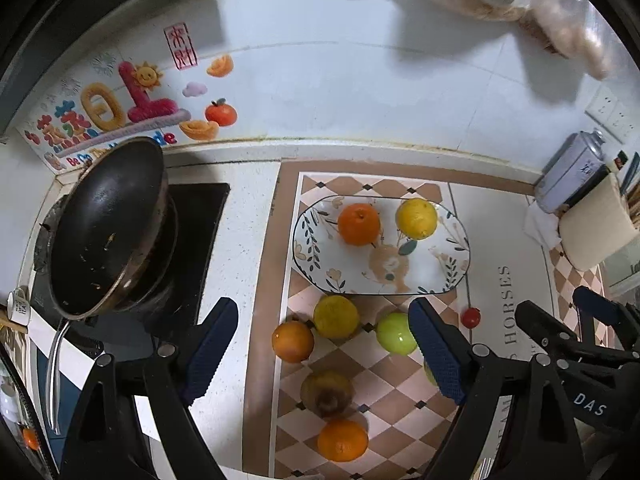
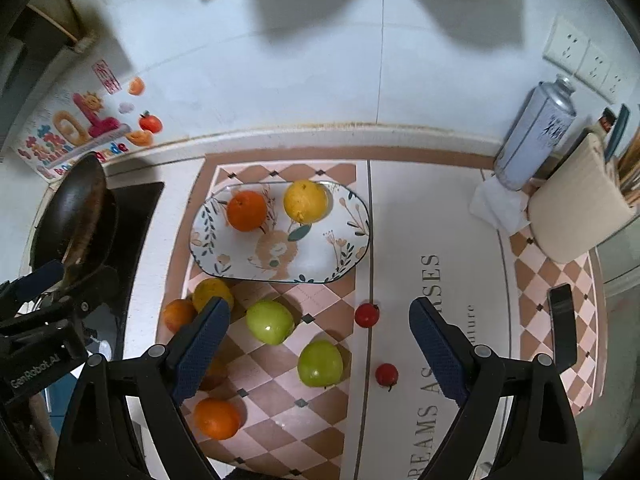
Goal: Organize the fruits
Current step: 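Grasp a brown pear with the left tool while the right tool grasps a green apple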
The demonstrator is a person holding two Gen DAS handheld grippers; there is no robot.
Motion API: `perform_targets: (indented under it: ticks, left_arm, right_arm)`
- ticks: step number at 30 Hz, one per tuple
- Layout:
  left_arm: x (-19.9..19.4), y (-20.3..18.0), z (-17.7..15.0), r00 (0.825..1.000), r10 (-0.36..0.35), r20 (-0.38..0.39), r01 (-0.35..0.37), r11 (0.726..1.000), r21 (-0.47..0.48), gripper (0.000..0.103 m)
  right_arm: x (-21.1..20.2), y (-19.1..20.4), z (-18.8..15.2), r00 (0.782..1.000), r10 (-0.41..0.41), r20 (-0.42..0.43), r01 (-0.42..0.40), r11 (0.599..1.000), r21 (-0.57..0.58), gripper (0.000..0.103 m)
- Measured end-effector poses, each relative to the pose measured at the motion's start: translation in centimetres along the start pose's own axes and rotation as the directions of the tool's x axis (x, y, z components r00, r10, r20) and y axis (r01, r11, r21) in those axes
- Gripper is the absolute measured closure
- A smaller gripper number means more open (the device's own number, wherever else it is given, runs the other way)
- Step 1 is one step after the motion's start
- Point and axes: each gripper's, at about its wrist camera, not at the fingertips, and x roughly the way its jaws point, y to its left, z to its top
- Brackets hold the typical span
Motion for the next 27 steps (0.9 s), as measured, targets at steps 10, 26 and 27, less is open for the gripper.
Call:
perform_targets:
  ticks: [10,26,27]
  left_arm:
    - [-4.0,0.2,-2.1,0.998,-0.012,0.069,0.012,1.0,0.001,0.016]
    - [6.6,2.6,-6.4,0.975,0.03,-0.222,-0.035,0.999,-0.019,0.003]
    - [8.3,2.4,-7.0,0.962,0.018,-0.272,-0.023,1.0,-0.016,0.003]
  right_arm:
    - [-4.5,0.6,-2.0,0.998,0.031,0.061,-0.032,0.999,0.008,0.01]
    - [10.2,-2.7,-6.9,0.958,0.138,-0.249,-0.102,0.983,0.155,0.01]
    - [11.6,-2.9,-7.3,0.95,0.144,-0.277,-0.101,0.981,0.166,0.01]
